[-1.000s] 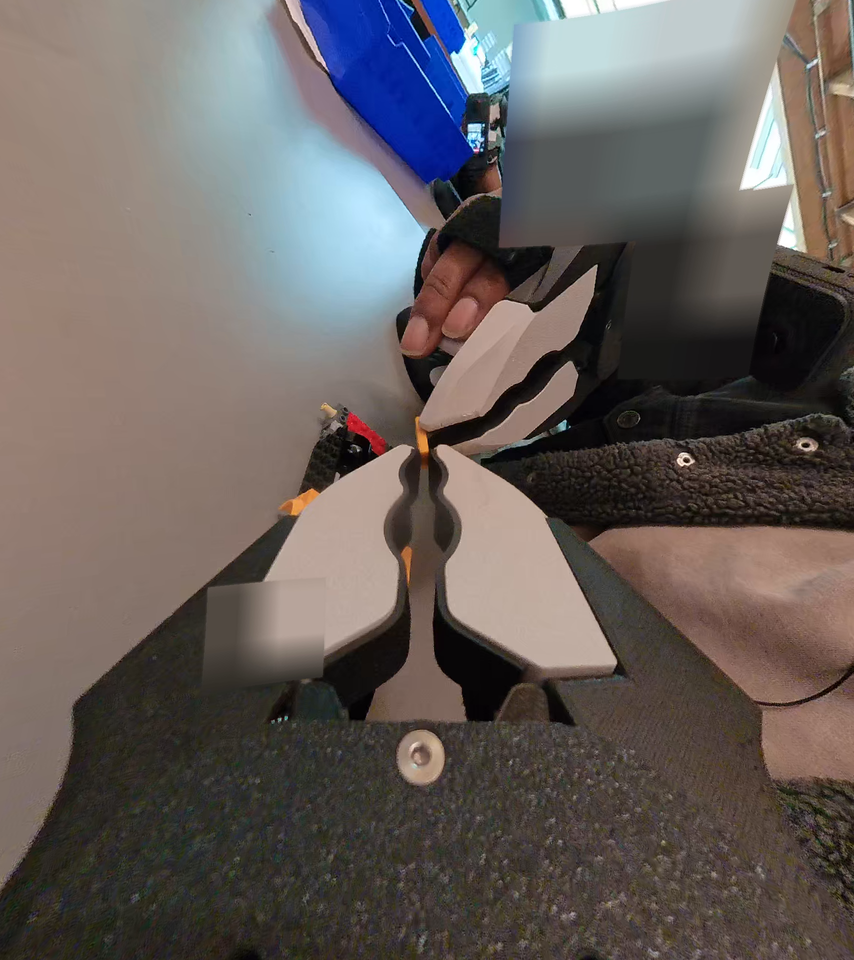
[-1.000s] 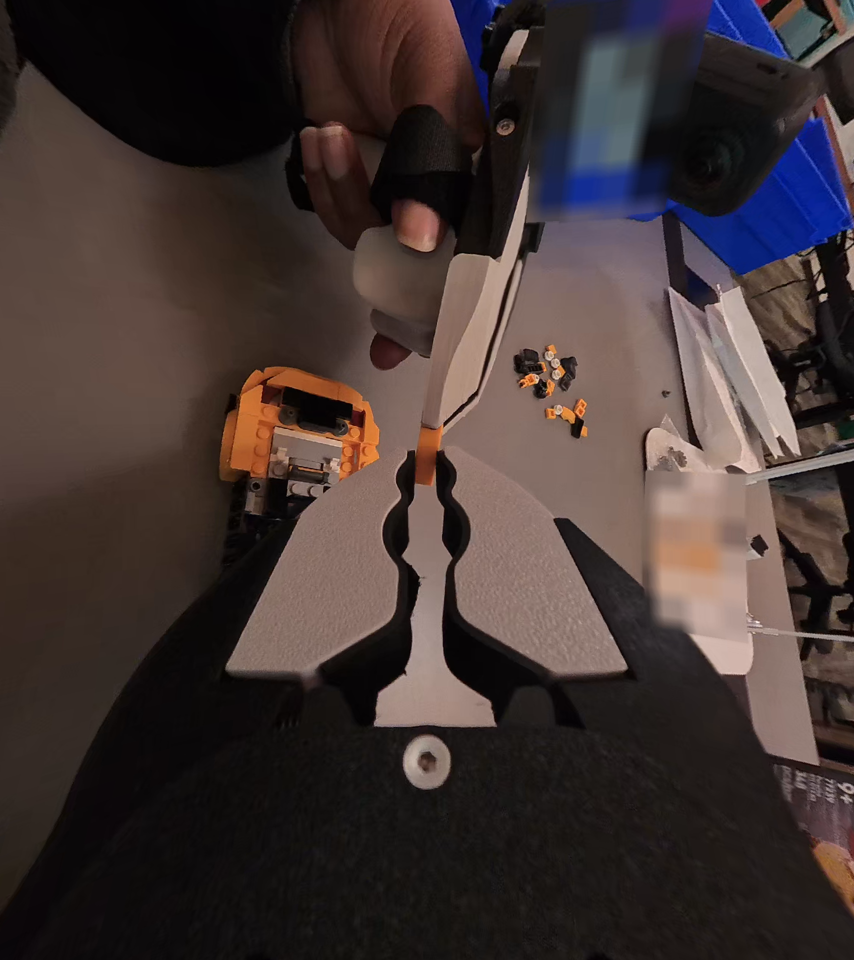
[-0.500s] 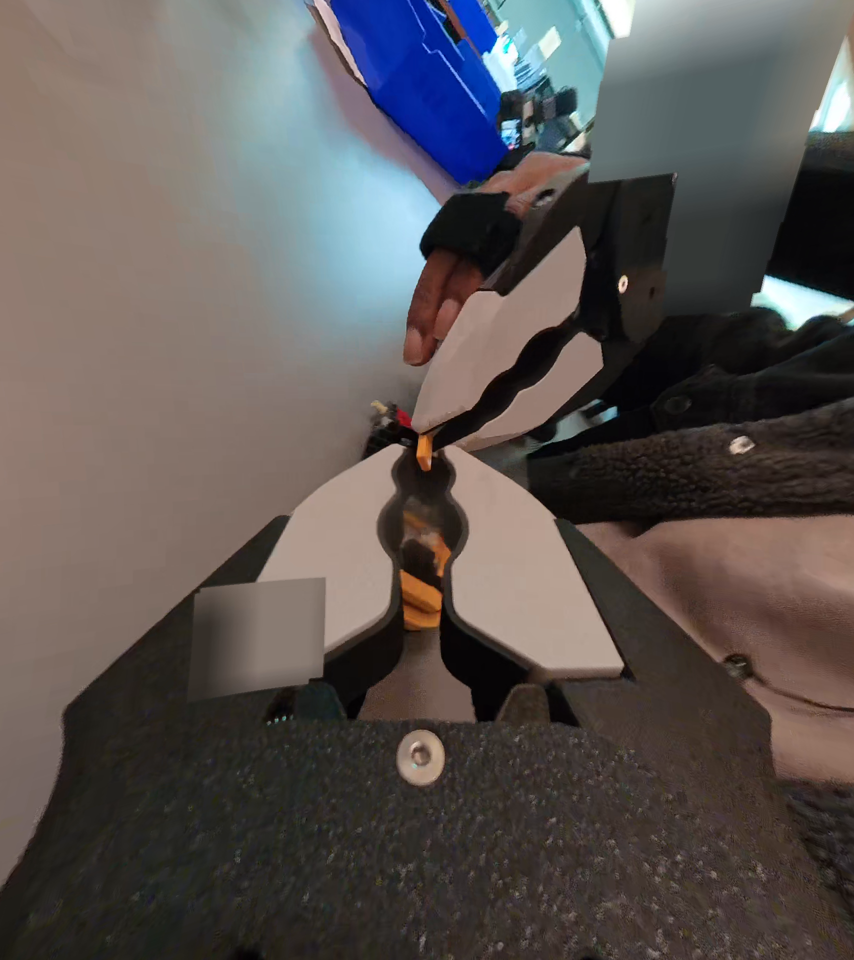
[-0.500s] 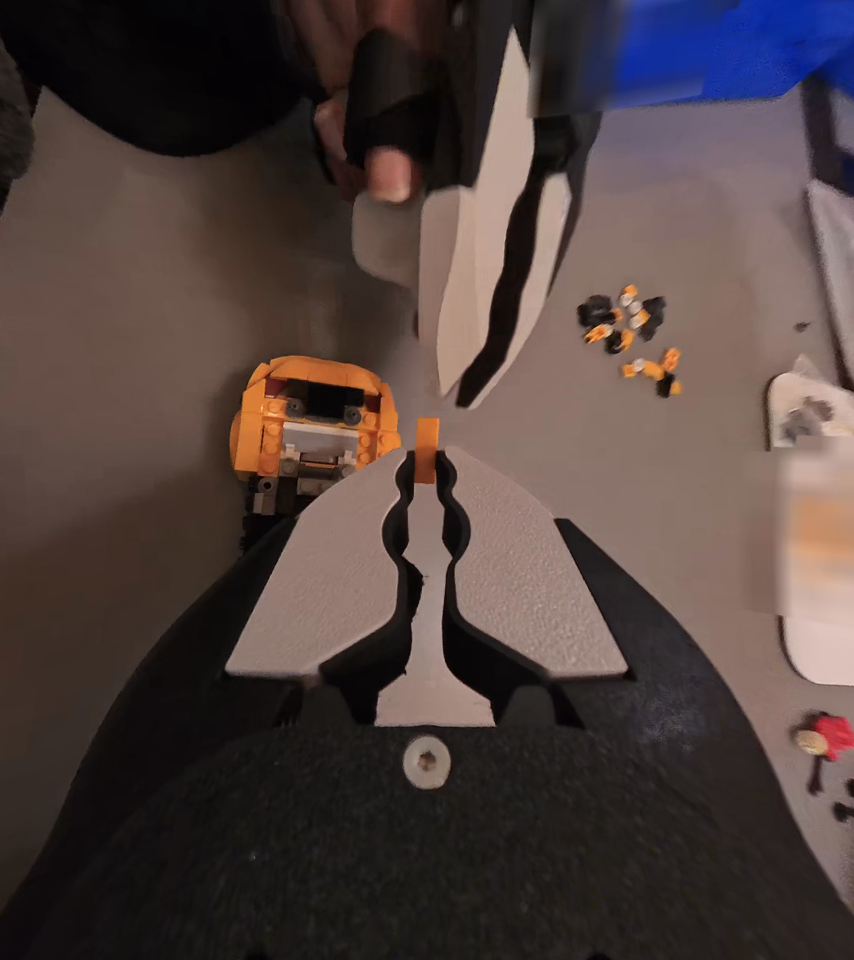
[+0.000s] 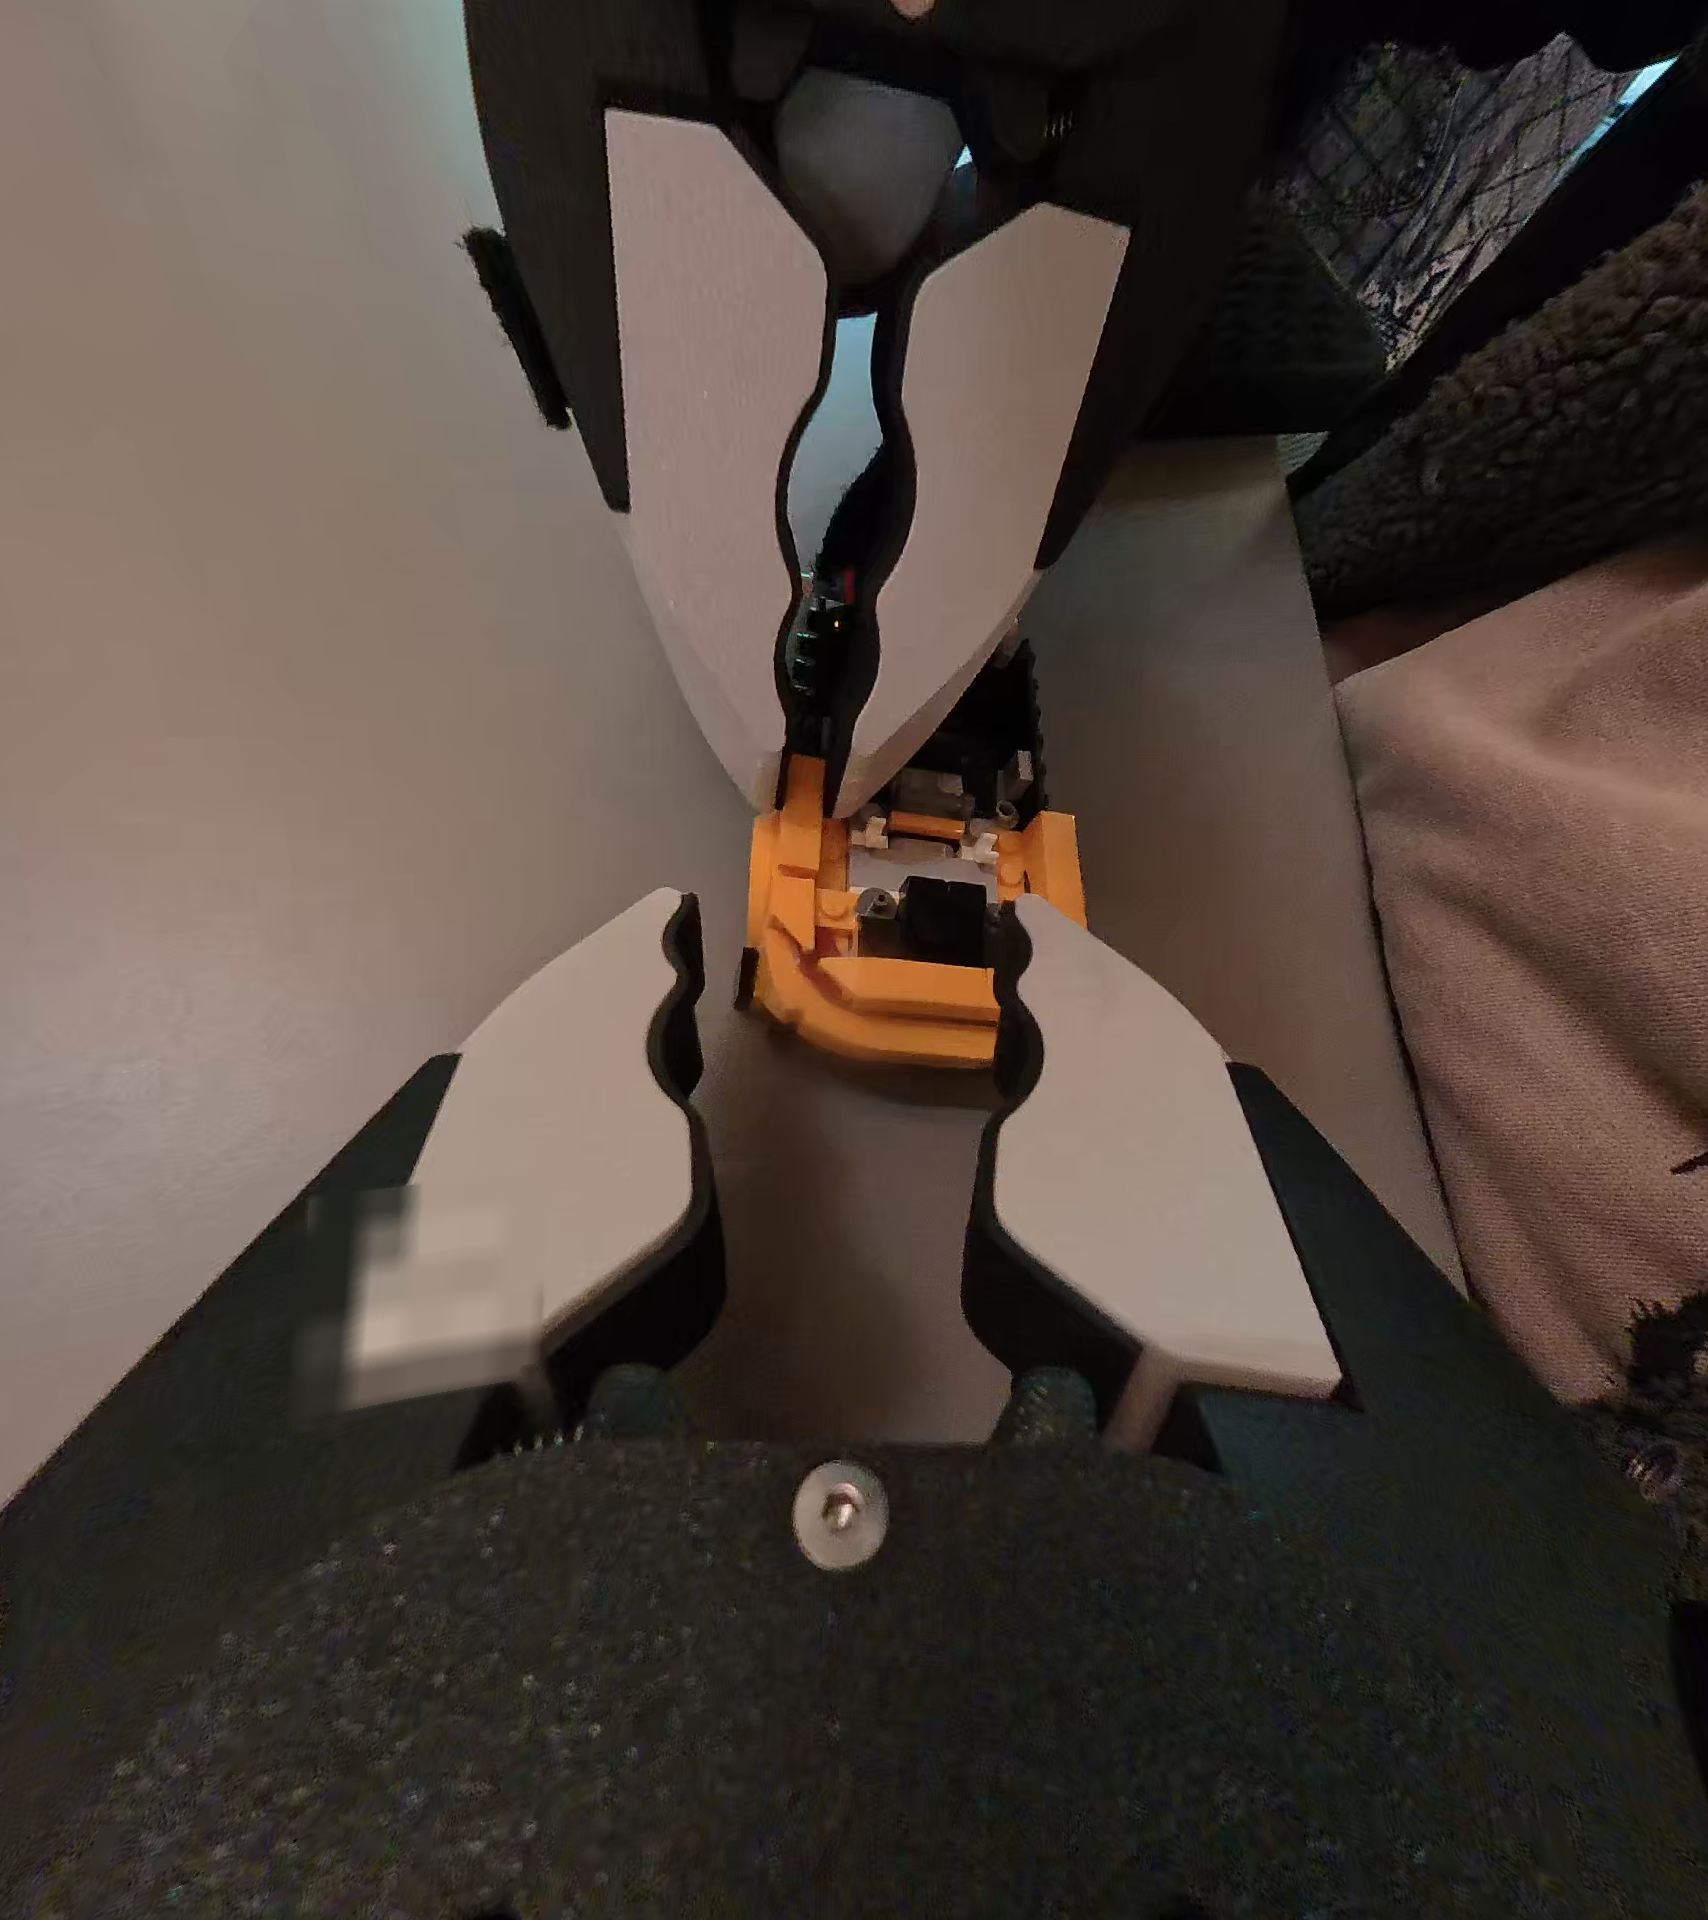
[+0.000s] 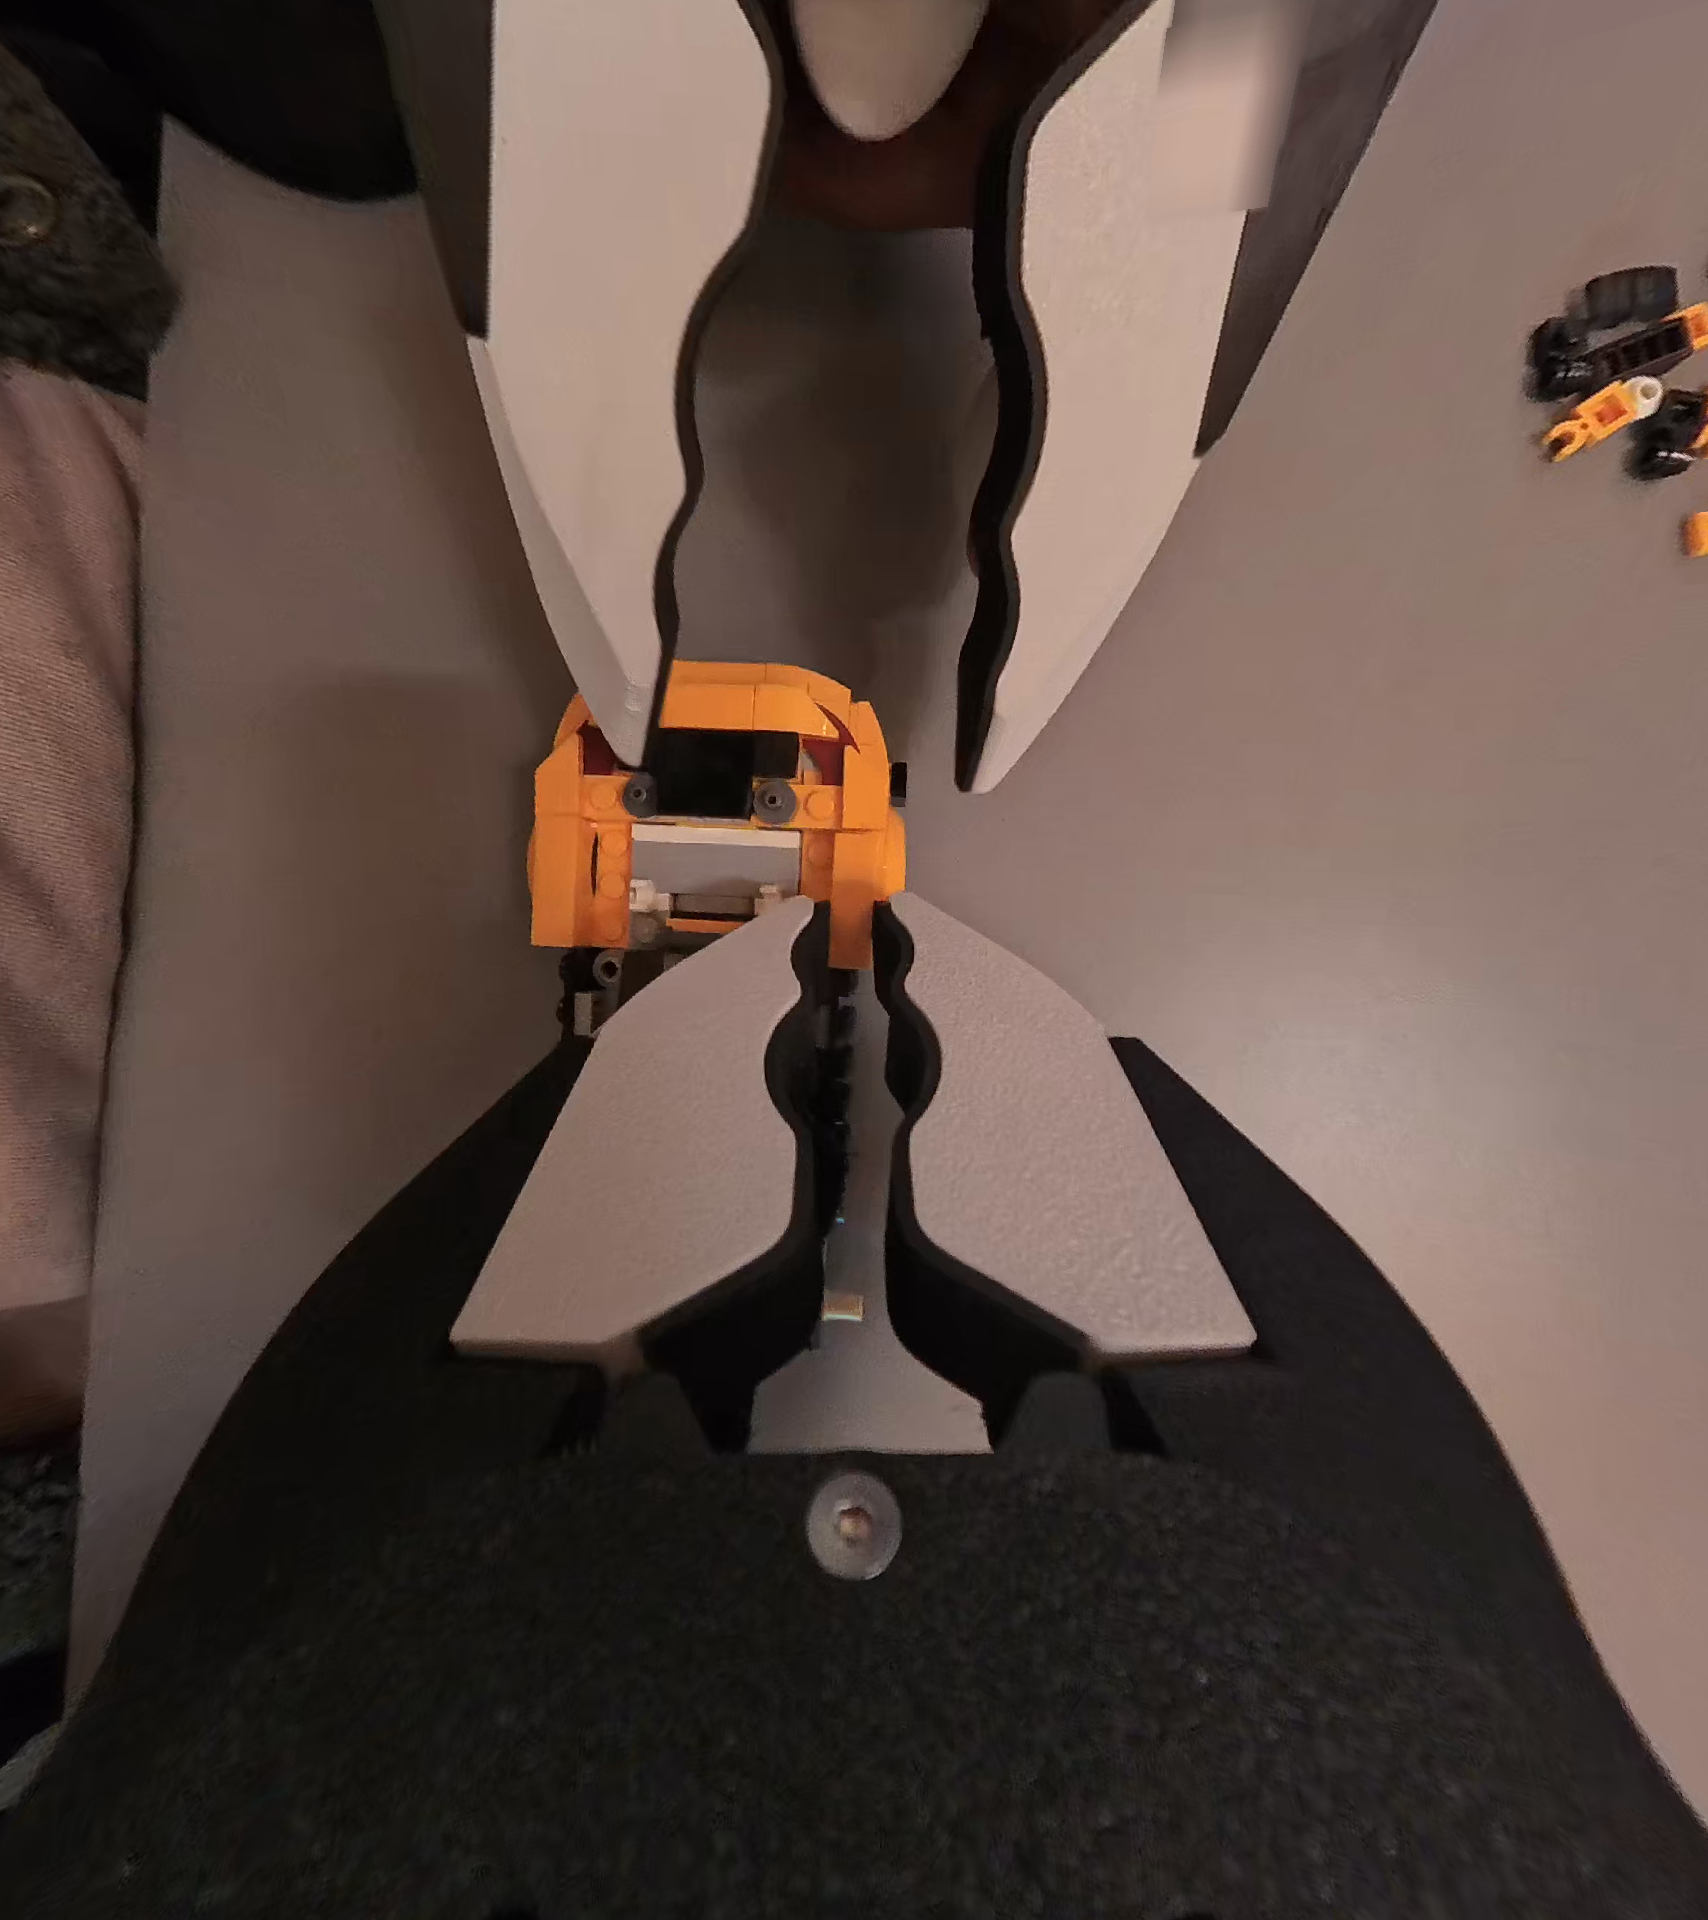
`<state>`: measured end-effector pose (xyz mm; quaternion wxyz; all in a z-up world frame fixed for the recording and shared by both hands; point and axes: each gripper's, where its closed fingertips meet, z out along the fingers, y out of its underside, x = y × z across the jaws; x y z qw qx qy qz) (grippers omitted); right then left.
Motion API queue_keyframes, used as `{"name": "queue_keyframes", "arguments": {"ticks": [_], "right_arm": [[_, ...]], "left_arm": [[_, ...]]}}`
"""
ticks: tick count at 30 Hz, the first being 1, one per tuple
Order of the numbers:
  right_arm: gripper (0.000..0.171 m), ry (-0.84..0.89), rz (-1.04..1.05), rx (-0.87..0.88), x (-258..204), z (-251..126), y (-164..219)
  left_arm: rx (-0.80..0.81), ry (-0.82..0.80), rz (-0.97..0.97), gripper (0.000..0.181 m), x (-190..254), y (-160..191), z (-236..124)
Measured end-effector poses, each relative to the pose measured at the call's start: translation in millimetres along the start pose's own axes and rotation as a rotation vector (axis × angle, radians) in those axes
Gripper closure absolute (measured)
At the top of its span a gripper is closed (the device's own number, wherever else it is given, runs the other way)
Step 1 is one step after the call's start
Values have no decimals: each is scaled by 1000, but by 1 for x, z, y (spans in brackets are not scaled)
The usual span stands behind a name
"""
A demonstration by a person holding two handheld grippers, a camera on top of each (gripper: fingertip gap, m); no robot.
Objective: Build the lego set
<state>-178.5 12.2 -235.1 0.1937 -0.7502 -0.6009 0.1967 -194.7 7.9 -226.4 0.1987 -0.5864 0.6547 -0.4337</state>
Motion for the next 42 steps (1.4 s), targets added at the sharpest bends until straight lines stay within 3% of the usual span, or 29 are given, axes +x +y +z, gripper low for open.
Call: {"name": "queue_keyframes", "arguments": {"ticks": [1, 11, 27, 30, 36, 42], "right_arm": [[163, -4, 6, -5, 0, 1, 0], [163, -5, 7, -32, 1, 1, 0], [160, 13, -22, -50, 2, 2, 1], [160, 16, -21, -41, 2, -1, 0], [159, 46, 1, 7, 7, -9, -1], [160, 59, 23, 71, 5, -14, -2]], "left_arm": [[9, 2, -4, 130, 0, -1, 0], [30, -3, -18, 141, -1, -4, 4], [21, 17, -21, 143, 3, -3, 7], [16, 20, -8, 136, 5, -3, 7], [-113, -26, 113, 104, 12, 10, 8], [-217, -38, 150, 92, 20, 22, 16]]}}
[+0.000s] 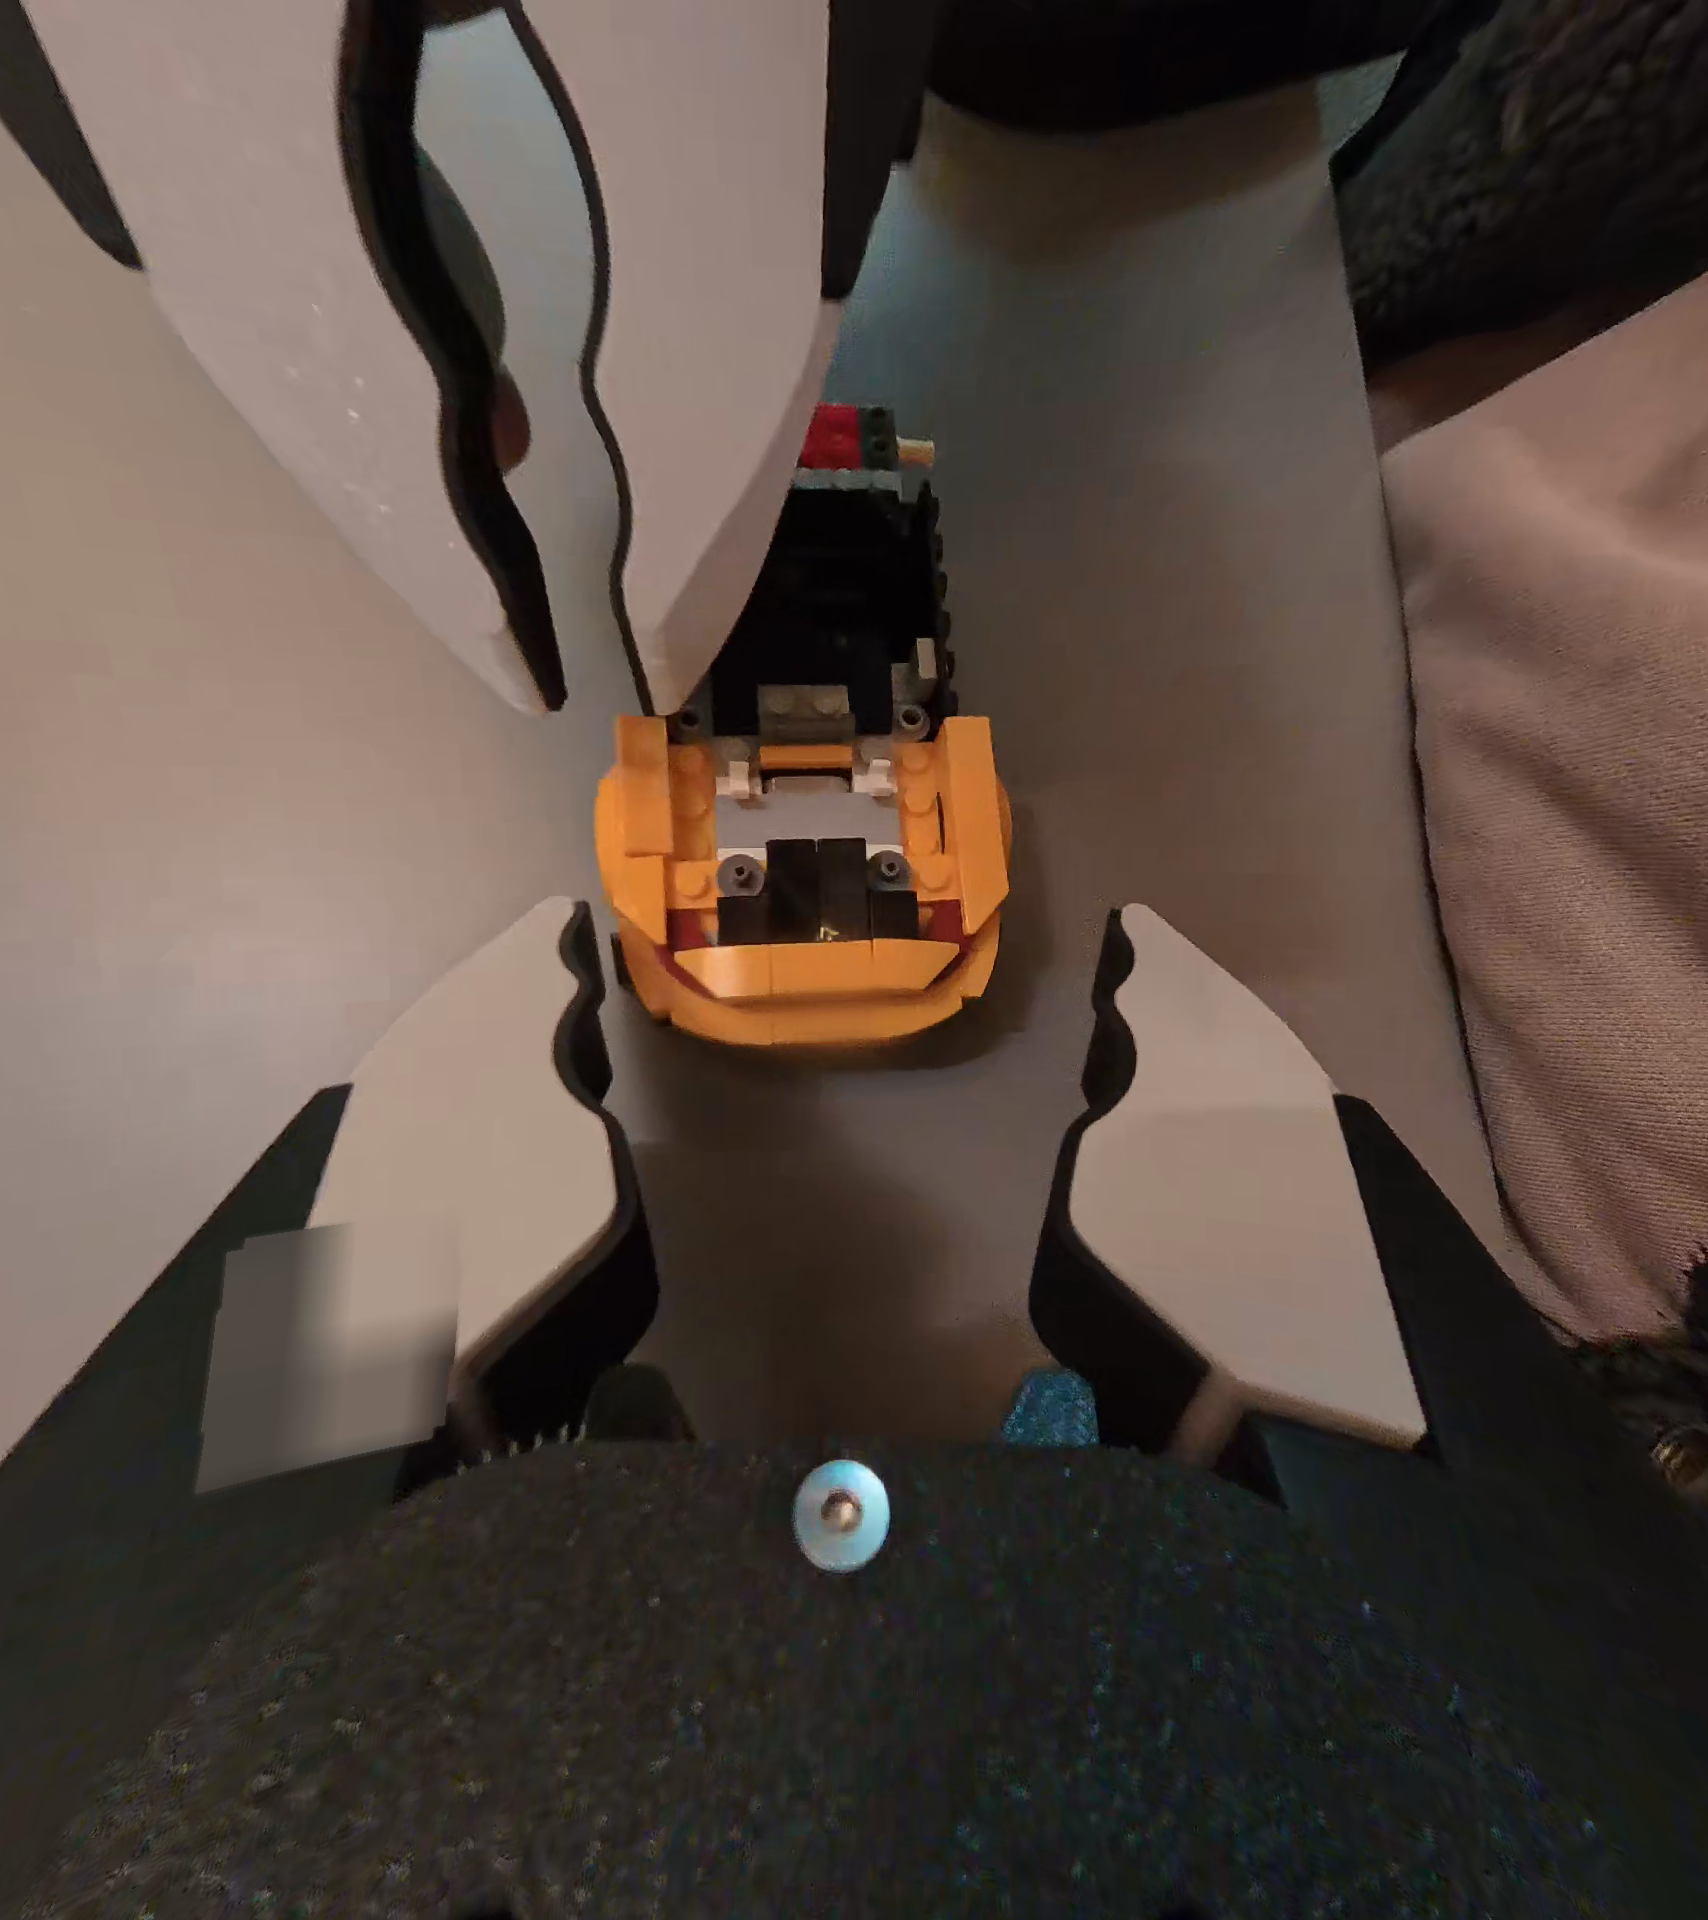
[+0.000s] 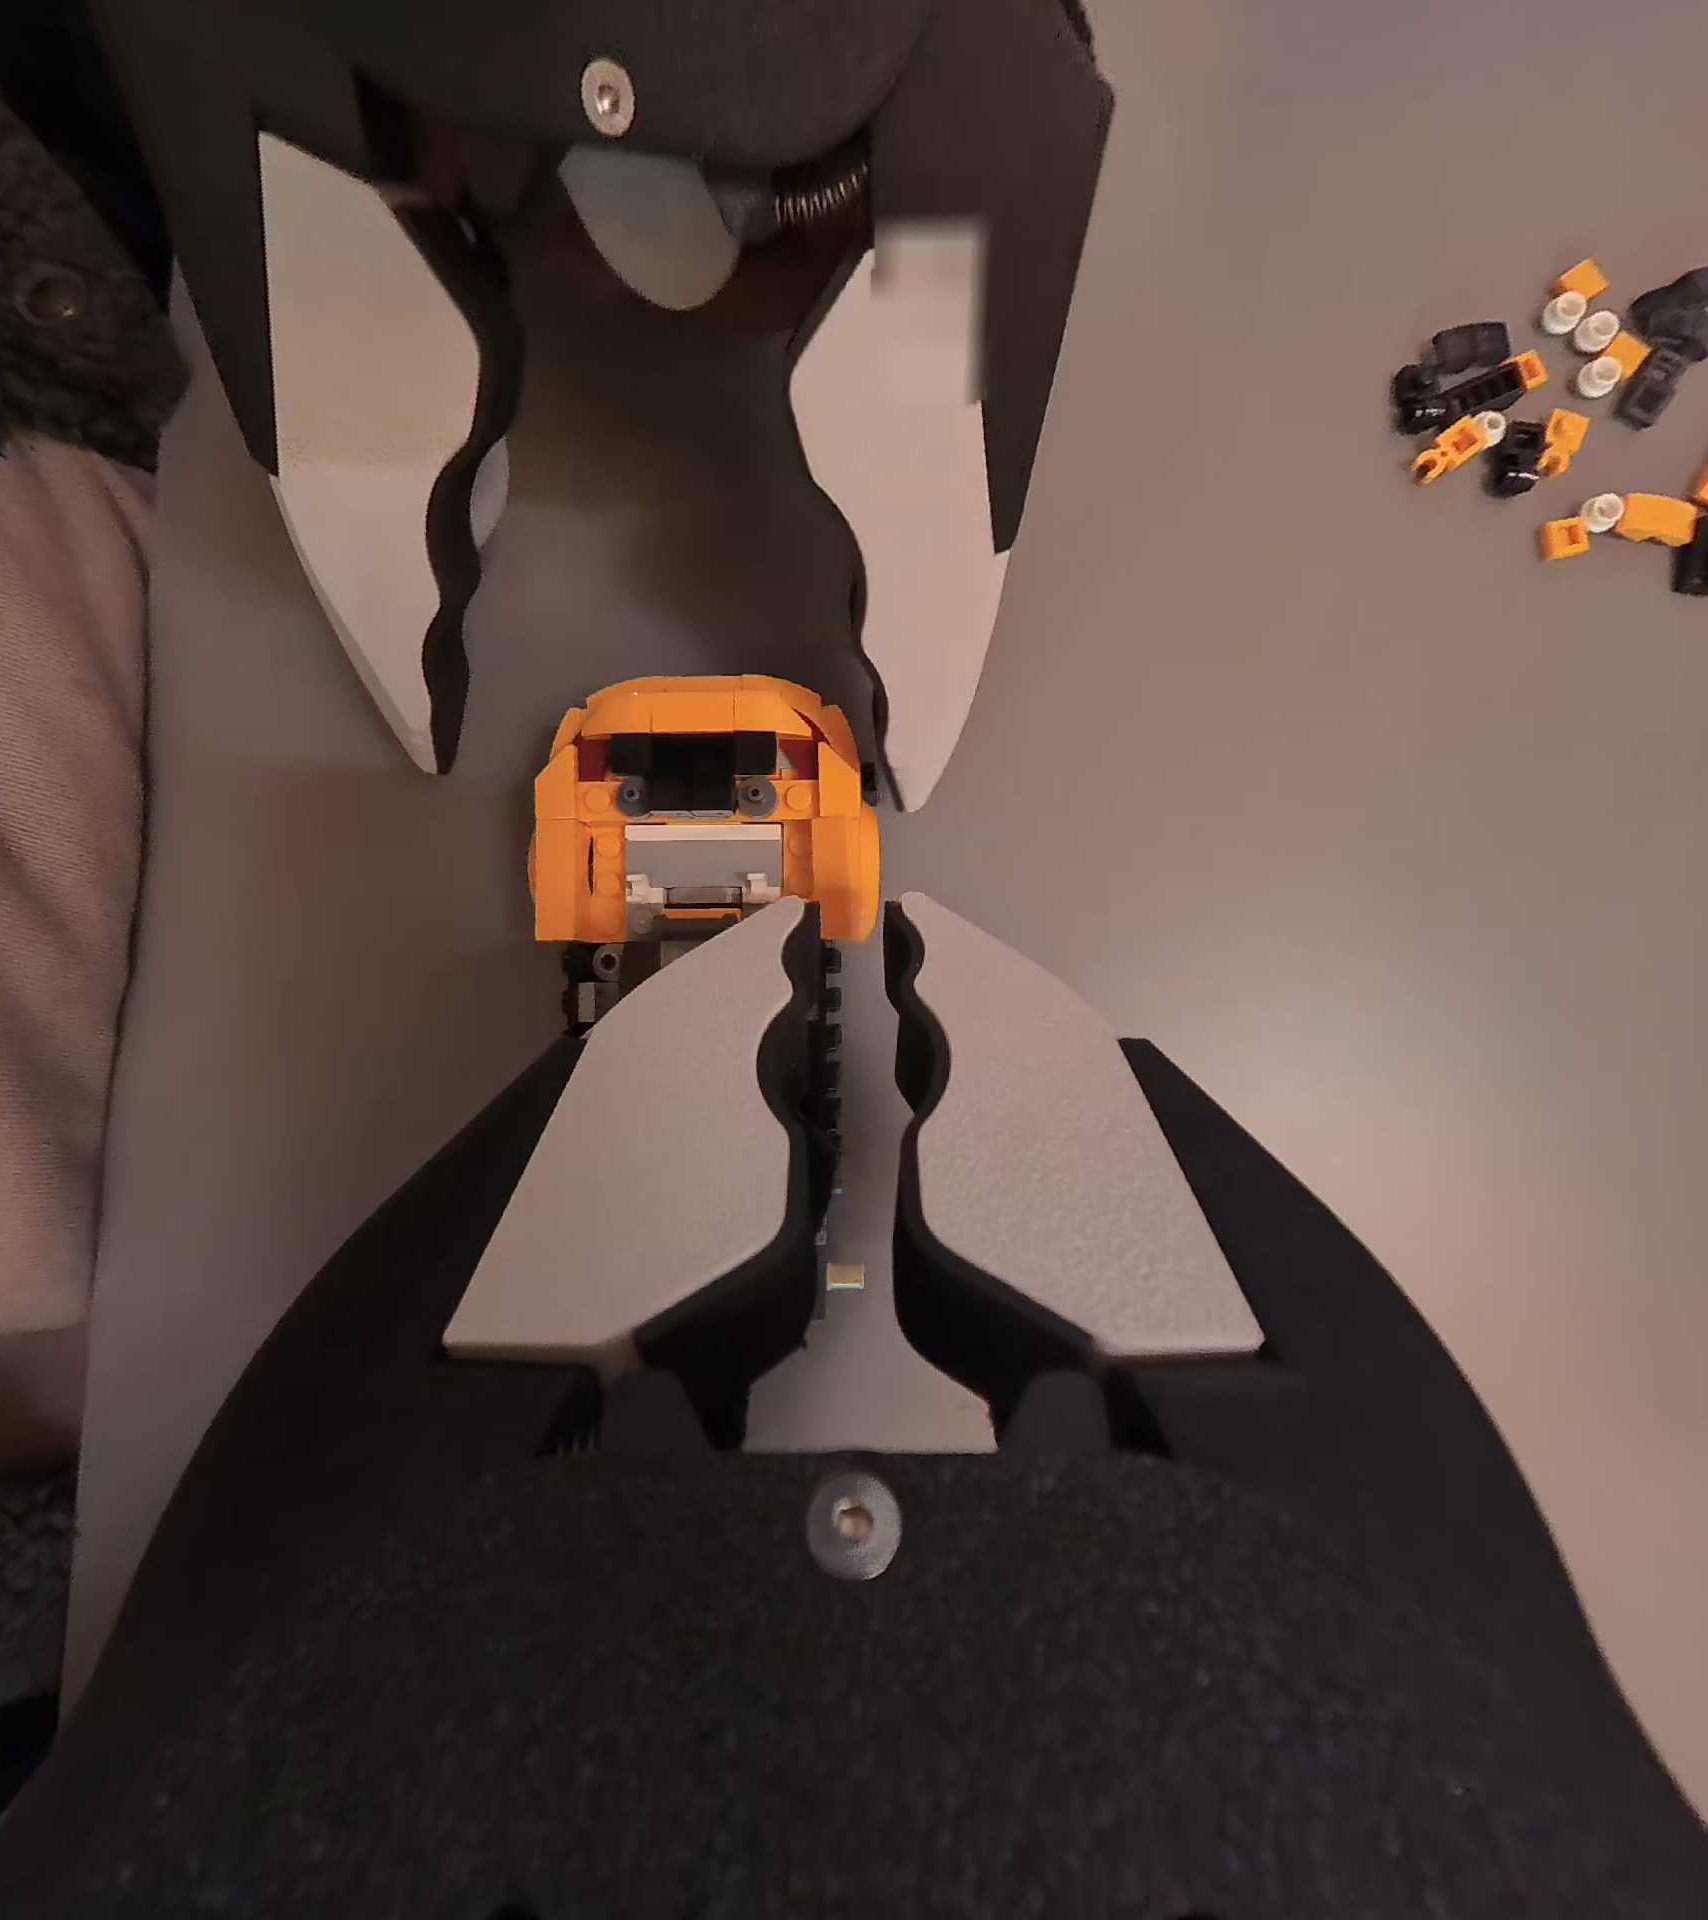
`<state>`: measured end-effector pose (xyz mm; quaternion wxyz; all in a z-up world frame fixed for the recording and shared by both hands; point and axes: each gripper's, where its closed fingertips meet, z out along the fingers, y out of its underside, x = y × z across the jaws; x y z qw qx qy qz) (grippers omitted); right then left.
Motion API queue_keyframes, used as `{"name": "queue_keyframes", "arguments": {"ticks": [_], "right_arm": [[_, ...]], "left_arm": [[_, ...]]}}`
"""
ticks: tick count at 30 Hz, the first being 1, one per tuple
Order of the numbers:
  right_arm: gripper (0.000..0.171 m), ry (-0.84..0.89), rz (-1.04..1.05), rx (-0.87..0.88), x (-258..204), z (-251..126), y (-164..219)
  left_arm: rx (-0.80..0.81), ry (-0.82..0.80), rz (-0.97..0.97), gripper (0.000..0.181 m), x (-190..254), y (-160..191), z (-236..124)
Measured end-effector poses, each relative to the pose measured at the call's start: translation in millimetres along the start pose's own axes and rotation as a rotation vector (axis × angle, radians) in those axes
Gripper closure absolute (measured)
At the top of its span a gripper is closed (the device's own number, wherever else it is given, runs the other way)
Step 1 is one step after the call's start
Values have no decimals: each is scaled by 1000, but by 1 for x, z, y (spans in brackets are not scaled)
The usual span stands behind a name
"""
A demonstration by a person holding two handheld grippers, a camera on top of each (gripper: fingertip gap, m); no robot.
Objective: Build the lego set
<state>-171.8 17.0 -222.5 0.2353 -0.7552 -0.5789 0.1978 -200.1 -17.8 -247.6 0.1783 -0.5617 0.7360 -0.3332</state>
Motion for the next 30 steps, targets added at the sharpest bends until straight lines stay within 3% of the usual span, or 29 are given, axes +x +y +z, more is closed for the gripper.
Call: {"name": "queue_keyframes", "arguments": {"ticks": [6, 11, 18, 24, 30], "right_arm": [[160, 9, 29, 25, 7, -6, 2], [160, 31, 59, 52, 12, -10, 9], [161, -9, 94, 80, 6, -12, 16], [157, -227, 229, 148, -8, -10, 8], [148, -459, 411, 107, -20, 0, 8]], "left_arm": [[-17, -59, 23, 78, -4, 1, 14], [19, -82, 8, 103, -10, -4, 15], [26, -76, 2, 104, -12, -4, 15], [48, -17, 51, 104, -5, -5, 16], [56, -2, 154, 104, 8, -8, 20]]}}
